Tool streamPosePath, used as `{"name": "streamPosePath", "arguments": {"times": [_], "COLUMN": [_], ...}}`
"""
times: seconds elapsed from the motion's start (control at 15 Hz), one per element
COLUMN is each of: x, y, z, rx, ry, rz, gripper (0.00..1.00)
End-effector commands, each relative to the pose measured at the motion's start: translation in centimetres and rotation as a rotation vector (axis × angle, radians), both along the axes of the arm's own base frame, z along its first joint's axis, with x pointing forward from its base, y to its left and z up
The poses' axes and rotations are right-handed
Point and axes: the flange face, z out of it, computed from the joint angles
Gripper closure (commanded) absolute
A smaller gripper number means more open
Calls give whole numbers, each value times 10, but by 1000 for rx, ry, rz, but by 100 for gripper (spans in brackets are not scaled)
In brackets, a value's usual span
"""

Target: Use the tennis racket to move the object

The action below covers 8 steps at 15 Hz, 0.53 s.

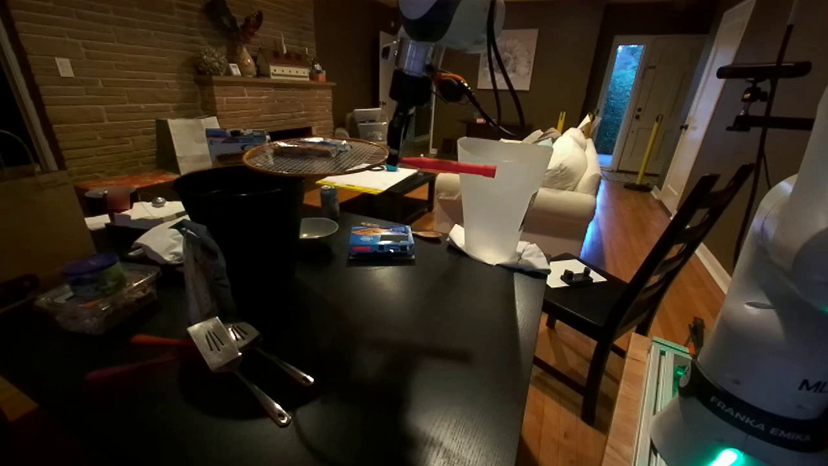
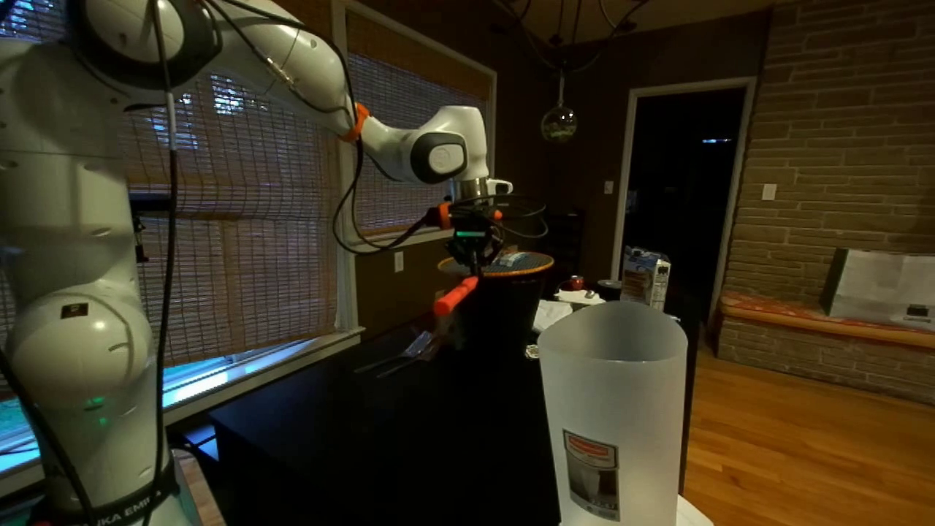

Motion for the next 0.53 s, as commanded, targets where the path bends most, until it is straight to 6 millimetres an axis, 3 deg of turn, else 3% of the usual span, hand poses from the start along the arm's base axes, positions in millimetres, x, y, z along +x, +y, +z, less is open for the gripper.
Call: {"name": "streamPosePath", "arguments": {"times": [0.0, 0.47], "x": [27, 60], "y": [10, 15], "z": [14, 22], "rx": [-44, -113], "ry": [8, 14], "rz": [14, 14], "gripper": [97, 97]}}
